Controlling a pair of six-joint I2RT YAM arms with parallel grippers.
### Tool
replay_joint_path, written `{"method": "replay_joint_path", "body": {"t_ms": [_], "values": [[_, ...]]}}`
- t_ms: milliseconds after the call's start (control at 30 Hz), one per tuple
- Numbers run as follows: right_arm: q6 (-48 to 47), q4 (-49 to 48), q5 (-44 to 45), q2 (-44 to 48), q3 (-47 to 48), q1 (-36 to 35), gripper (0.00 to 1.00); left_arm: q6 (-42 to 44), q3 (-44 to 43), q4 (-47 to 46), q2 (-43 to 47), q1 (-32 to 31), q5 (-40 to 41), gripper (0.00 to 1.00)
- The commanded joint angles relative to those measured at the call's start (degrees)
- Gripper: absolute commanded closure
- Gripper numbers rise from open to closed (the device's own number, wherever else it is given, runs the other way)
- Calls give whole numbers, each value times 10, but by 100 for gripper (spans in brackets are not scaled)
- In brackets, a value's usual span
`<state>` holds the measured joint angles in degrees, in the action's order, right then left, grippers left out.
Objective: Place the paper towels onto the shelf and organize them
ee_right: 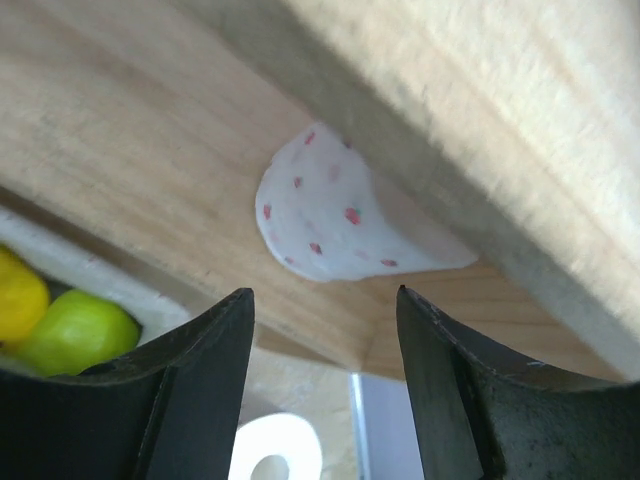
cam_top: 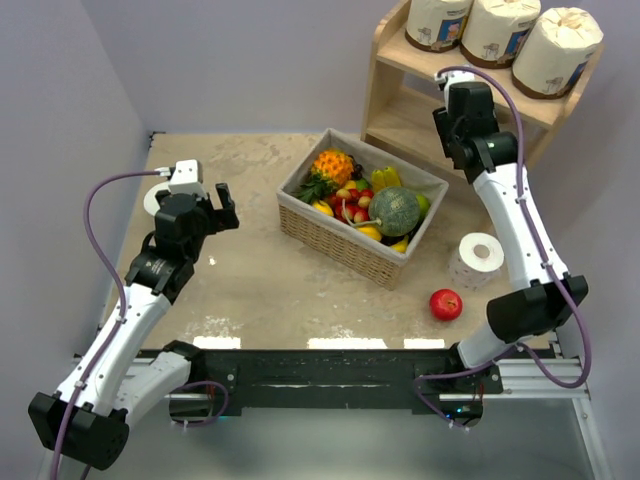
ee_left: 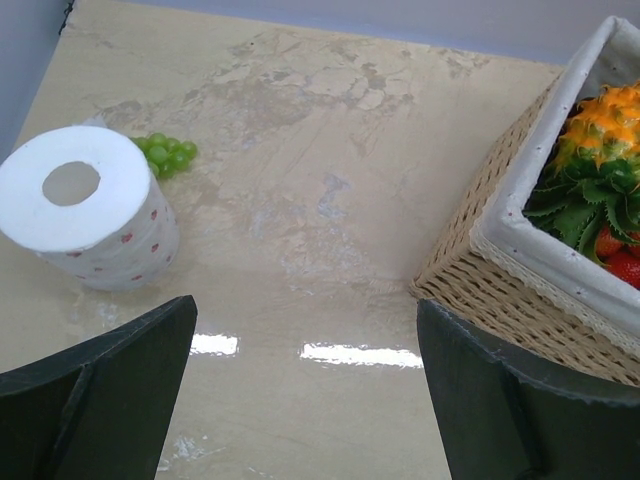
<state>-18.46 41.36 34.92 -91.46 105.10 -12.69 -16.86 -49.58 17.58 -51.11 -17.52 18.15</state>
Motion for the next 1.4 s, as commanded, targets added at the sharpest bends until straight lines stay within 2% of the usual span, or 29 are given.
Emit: {"method": "replay_joint_path", "body": {"t_ms": [0,133,267,367,433,600,700,900,1067,1267,1367], "values": [[94,75,-52,52,8,0,38,0,5,-26,10,2,-12,3],[155,111,-56,94,-33,0,39,-4,5,-27,12,1,-23,3],[255,123,-61,130,-81,0,41,-6,5,-29,14,2,-36,3],[314,153,-119,147,-116,1,41,-7,7,-27,16,2,-38,3],[344,157,-121,170,-158,0,40,-9,7,-27,18,1,-41,3],[435,110,-142,232,-268,0,40,-11,8,-32,22,0,-51,3],[489,105,-101,243,-327,1,40,-11,8,-30,24,1,-51,3],[545,116,3,223,-351,18,41,-12,12,-31,34,1,-48,3],[546,85,-46,212,-374,79,41,-12,11,-31,32,1,-48,3],[562,59,-56,200,-399,102,38,-12,12,-30,30,0,-48,3],[568,40,-56,191,-413,107,34,-11,11,-29,31,0,-45,3]]}}
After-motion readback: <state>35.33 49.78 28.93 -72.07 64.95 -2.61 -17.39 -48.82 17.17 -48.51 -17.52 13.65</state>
